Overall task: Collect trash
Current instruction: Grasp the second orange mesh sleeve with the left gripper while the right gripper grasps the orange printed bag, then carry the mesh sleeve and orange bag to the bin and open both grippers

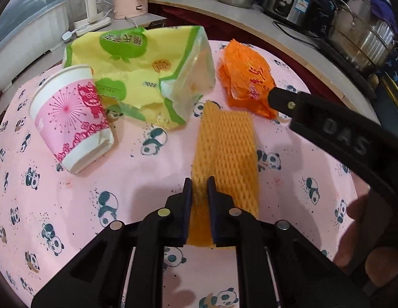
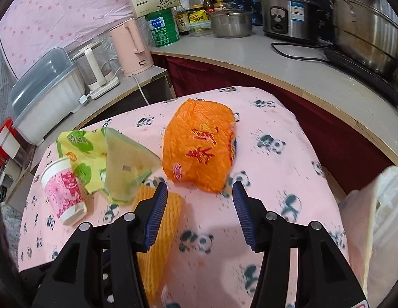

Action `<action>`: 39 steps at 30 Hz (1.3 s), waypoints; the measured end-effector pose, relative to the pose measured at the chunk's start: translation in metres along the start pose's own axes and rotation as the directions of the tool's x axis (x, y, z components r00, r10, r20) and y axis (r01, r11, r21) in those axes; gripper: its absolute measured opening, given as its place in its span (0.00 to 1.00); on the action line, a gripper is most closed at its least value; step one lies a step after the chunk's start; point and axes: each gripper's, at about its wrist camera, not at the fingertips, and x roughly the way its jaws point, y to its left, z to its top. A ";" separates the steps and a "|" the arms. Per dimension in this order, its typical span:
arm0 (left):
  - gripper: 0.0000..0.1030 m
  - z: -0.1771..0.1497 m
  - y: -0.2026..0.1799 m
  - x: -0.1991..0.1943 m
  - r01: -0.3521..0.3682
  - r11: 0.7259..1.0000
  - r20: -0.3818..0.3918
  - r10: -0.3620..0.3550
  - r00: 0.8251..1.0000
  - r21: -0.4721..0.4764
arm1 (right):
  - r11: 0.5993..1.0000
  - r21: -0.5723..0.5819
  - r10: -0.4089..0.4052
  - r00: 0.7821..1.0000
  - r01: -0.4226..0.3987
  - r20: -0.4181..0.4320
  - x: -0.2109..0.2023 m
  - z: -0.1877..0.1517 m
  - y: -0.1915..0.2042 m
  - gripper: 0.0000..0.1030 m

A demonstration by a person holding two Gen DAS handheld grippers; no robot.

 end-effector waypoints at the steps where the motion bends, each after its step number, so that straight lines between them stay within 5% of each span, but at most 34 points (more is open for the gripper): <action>1: 0.11 0.002 0.003 -0.001 0.001 1.000 0.000 -0.001 1.000 -0.014 | 1.000 -0.002 0.003 1.000 -0.003 -0.002 0.004 0.003 0.001 0.50; 12: 0.11 0.020 0.035 0.010 -0.023 0.996 -0.006 0.023 1.000 -0.087 | 0.999 -0.037 -0.033 0.998 0.032 -0.050 0.060 0.015 0.014 0.51; 20: 0.10 0.019 0.032 0.011 -0.025 0.997 0.002 0.025 1.000 -0.080 | 0.995 -0.061 -0.086 0.995 0.083 -0.051 0.062 0.011 0.007 0.19; 39: 0.10 -0.014 -0.029 -0.063 0.023 1.000 0.068 -0.023 0.997 0.013 | 0.995 0.070 -0.076 0.996 0.073 0.041 -0.079 -0.048 -0.035 0.14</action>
